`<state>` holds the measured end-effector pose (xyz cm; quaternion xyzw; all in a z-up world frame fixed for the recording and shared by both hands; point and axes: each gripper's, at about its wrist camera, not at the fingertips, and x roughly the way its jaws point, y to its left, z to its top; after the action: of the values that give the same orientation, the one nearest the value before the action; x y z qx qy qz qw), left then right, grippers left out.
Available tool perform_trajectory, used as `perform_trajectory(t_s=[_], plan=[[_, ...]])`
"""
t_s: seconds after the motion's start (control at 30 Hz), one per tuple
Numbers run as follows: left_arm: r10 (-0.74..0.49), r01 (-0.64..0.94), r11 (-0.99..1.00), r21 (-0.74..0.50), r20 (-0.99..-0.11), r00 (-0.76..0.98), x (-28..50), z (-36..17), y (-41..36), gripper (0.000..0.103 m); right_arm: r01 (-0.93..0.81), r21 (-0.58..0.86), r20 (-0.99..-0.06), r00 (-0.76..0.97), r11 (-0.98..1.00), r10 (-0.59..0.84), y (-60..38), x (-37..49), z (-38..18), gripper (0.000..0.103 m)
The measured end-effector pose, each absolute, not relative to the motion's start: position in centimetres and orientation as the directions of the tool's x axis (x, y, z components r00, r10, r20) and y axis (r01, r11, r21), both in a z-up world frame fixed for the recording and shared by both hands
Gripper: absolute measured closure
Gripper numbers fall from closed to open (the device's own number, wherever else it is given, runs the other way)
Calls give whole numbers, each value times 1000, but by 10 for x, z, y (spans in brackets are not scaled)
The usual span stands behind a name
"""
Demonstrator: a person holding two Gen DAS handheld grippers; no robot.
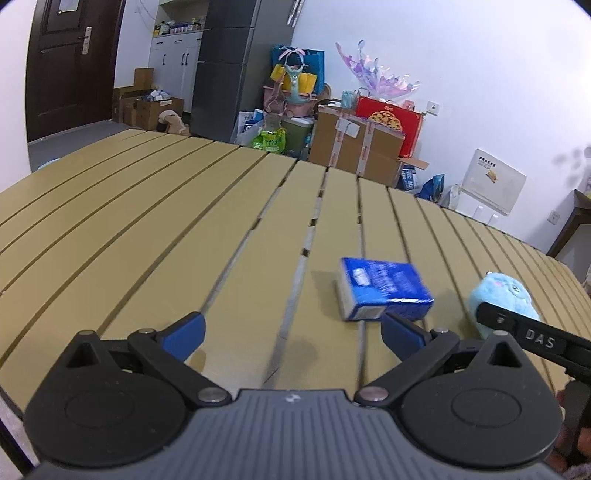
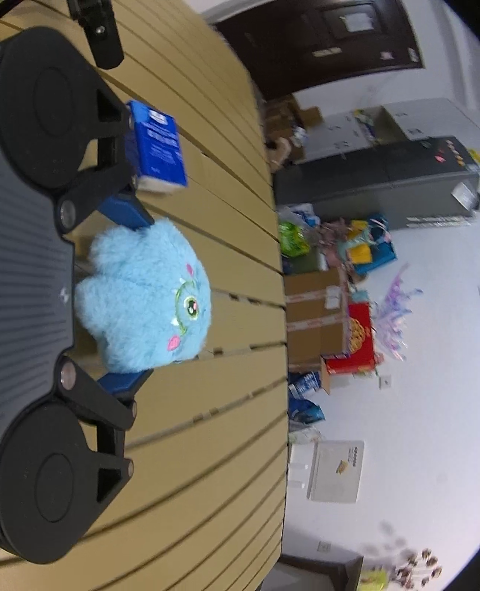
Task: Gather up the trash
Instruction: 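Grasp the blue plush with the right tool while the left tool grasps the blue tissue pack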
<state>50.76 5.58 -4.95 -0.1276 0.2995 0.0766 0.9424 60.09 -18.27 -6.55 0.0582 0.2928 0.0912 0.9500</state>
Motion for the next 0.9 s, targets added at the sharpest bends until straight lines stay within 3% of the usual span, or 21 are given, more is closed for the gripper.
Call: perform_trajectory(t_s=[0.37,0.7,0.9], plan=[[51,-205,962,-181,-616,786,556,-36,3,0,-83,208,-453,875,975,171,-256,584,-55,35],[131,-239,968,-72,-669,732,589,-47,-33,0,-22,254,-458,878,967,140,-290,585,-70,35],[128,-269,958,-103,-686,716,596,-57,-26,0,-23,259,-462,875,966,144,-290,585,-75,35]])
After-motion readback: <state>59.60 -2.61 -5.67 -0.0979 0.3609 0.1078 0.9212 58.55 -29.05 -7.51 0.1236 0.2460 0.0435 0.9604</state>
